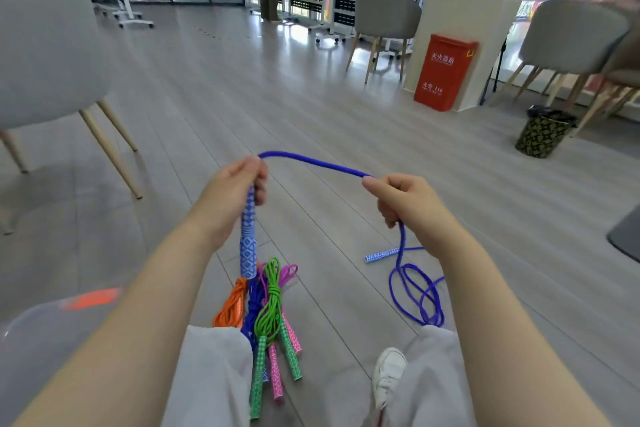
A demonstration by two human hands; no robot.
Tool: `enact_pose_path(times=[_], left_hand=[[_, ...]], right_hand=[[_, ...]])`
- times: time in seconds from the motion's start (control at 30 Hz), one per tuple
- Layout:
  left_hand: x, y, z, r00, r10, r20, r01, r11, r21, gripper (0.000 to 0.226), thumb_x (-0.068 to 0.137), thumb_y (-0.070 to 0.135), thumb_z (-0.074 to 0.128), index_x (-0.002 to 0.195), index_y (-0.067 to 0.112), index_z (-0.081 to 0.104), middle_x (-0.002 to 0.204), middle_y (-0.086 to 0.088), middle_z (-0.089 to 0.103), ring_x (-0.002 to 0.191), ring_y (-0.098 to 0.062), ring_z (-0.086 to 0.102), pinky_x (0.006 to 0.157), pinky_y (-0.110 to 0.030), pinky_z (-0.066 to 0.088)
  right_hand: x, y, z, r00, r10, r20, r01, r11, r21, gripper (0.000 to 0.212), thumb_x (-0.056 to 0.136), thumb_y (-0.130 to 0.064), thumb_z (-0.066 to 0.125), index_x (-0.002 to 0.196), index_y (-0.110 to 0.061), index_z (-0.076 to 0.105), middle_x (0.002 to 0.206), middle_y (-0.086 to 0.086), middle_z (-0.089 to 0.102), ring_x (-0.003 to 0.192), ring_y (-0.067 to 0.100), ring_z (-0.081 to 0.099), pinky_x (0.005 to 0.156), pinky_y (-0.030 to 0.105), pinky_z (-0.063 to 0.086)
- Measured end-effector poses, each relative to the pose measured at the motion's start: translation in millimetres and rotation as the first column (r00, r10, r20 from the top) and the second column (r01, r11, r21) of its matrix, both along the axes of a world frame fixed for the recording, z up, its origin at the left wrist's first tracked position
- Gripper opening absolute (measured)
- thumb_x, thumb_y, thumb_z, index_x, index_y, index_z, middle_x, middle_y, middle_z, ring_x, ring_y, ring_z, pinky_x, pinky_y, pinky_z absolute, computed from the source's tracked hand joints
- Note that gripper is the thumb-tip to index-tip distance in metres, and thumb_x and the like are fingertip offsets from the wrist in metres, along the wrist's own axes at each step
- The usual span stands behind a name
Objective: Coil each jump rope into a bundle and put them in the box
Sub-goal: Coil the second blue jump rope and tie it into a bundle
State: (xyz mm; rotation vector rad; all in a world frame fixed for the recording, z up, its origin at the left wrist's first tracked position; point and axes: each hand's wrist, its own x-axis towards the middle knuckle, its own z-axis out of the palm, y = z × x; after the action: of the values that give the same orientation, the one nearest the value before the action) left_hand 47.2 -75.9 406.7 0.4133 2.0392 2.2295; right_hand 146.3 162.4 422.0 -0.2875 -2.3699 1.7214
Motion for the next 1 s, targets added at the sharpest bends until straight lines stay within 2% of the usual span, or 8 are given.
enact_pose_path(times=[0.13, 0.23, 0.37, 0.5, 0.57, 0.7, 0.87, 1.0], left_hand=[[-40, -27, -2, 0.946, 0.060, 0.320, -0.219, 0.845, 0.488, 0.032, 0.103, 0.030, 0.036, 0.075, 0.021, 0.048, 0.057, 0.011, 0.042, 0.044, -0.003, 0.038, 0.051, -0.017, 0.037], [-52, -20, -18, 0.893, 0.101, 0.440, -0.303, 0.855, 0.421, 0.033, 0.102, 0.031, 0.038, 0.073, 0.021, 0.049, 0.054, 0.011, 0.042, 0.039, -0.002, 0.038, 0.046, -0.015, 0.037], [-35, 21, -26, 0.888, 0.012, 0.459, -0.153, 0.950, 0.271, 0.027, 0.097, 0.017, 0.040, 0.076, 0.013, 0.057, 0.051, 0.008, 0.049, 0.040, -0.006, 0.043, 0.045, -0.017, 0.042], [-8, 51, -23, 0.916, -0.119, 0.384, 0.072, 0.988, 0.135, 0.028, 0.096, 0.015, 0.041, 0.087, 0.009, 0.067, 0.064, 0.003, 0.057, 0.053, -0.011, 0.050, 0.062, -0.026, 0.047], [-1, 59, -22, 0.927, -0.182, 0.327, 0.168, 0.983, 0.071, 0.027, 0.097, 0.018, 0.044, 0.091, 0.012, 0.069, 0.076, 0.000, 0.064, 0.064, -0.014, 0.057, 0.070, -0.029, 0.050], [2, 66, -22, 0.917, -0.270, 0.294, 0.259, 0.963, 0.075, 0.027, 0.095, 0.024, 0.049, 0.103, 0.013, 0.072, 0.090, -0.007, 0.065, 0.081, -0.018, 0.059, 0.066, -0.024, 0.049], [-2, 65, -19, 0.884, -0.309, 0.350, 0.243, 0.944, 0.221, 0.036, 0.101, 0.025, 0.036, 0.106, 0.013, 0.070, 0.103, -0.003, 0.071, 0.096, -0.017, 0.063, 0.085, -0.031, 0.050], [-1, 63, -19, 0.869, -0.367, 0.332, 0.302, 0.925, 0.232, 0.036, 0.102, 0.025, 0.033, 0.106, 0.012, 0.067, 0.112, -0.007, 0.070, 0.101, -0.019, 0.063, 0.083, -0.031, 0.049]], right_hand=[[-2, 25, -3, 0.997, -0.074, -0.039, 0.067, 0.985, -0.157, 0.034, 0.095, -0.030, 0.058, 0.067, -0.015, 0.048, 0.052, -0.007, 0.033, 0.049, 0.013, 0.027, 0.050, 0.027, 0.029], [-14, 24, -7, 0.992, -0.105, -0.064, 0.081, 0.951, -0.298, 0.030, 0.100, -0.024, 0.045, 0.074, -0.014, 0.056, 0.054, -0.005, 0.031, 0.051, 0.013, 0.023, 0.048, 0.025, 0.023], [-30, -10, -11, 0.992, -0.105, -0.069, 0.076, 0.939, -0.336, 0.028, 0.101, -0.016, 0.037, 0.085, -0.013, 0.059, 0.058, -0.002, 0.037, 0.053, 0.014, 0.024, 0.051, 0.027, 0.018], [-36, -41, -19, 0.998, -0.006, -0.064, -0.004, 0.988, -0.155, 0.024, 0.101, -0.017, 0.042, 0.085, -0.017, 0.061, 0.059, -0.003, 0.045, 0.049, 0.010, 0.035, 0.050, 0.023, 0.027], [-38, -49, -26, 0.995, 0.041, -0.093, -0.039, 0.999, 0.024, 0.026, 0.100, -0.020, 0.045, 0.082, -0.027, 0.062, 0.062, -0.013, 0.055, 0.055, 0.006, 0.046, 0.058, 0.023, 0.038], [-37, -51, -37, 0.990, 0.130, -0.047, -0.103, 0.919, 0.381, 0.021, 0.093, -0.038, 0.040, 0.090, -0.030, 0.058, 0.083, -0.006, 0.067, 0.084, 0.016, 0.062, 0.080, 0.042, 0.051], [-35, -45, -35, 0.995, 0.102, -0.012, -0.082, 0.863, 0.499, 0.022, 0.095, -0.035, 0.041, 0.086, -0.023, 0.057, 0.077, -0.002, 0.063, 0.071, 0.022, 0.056, 0.069, 0.043, 0.051], [-35, -42, -34, 0.996, 0.092, 0.015, -0.085, 0.826, 0.557, 0.021, 0.095, -0.033, 0.042, 0.085, -0.023, 0.057, 0.076, -0.002, 0.063, 0.070, 0.022, 0.055, 0.066, 0.039, 0.048]])
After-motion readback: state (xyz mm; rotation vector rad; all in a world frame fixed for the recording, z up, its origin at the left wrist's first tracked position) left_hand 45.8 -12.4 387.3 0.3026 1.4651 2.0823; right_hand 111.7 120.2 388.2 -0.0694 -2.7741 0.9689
